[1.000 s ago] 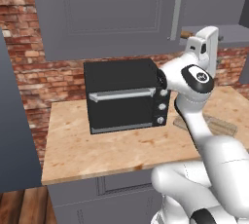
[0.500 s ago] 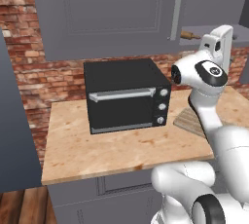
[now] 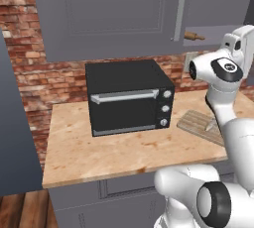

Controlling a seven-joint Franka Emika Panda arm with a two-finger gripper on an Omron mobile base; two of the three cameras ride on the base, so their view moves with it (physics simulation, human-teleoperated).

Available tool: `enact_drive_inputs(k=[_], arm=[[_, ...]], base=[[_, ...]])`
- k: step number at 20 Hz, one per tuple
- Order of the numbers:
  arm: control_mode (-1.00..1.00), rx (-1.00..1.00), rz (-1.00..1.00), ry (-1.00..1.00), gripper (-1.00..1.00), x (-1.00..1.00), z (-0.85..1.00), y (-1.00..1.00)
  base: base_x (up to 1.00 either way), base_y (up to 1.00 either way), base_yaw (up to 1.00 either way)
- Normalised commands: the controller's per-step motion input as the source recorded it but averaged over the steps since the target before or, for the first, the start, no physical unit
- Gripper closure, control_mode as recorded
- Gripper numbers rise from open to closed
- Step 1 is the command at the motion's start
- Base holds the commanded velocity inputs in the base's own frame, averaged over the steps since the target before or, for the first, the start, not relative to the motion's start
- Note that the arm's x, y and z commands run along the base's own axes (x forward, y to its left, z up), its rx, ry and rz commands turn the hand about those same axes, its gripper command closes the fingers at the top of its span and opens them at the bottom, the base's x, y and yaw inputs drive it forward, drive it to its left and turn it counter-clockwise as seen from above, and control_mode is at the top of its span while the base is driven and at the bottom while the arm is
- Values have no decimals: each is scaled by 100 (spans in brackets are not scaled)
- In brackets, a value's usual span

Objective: Open the cabinet, retrieve the rolling pin, and place it next to the meat on the cutting board to prepare for tenderizing.

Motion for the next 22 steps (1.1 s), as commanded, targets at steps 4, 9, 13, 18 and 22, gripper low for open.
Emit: enact_drive_inputs(k=[4, 9, 13, 18, 22], arm=[[-100, 1, -21, 0, -100, -36, 0, -75], [-100, 0, -20, 0, -100, -40, 0, -81], [-100, 1, -18, 0, -100, -35, 0, -91], [-100, 1, -15, 0, -100, -17, -5, -91], [-100, 0, -5, 0, -100, 0, -8, -60]], base=[[0, 0, 0], [0, 0, 0], [0, 0, 0], [0, 0, 0], [0, 0, 0]])
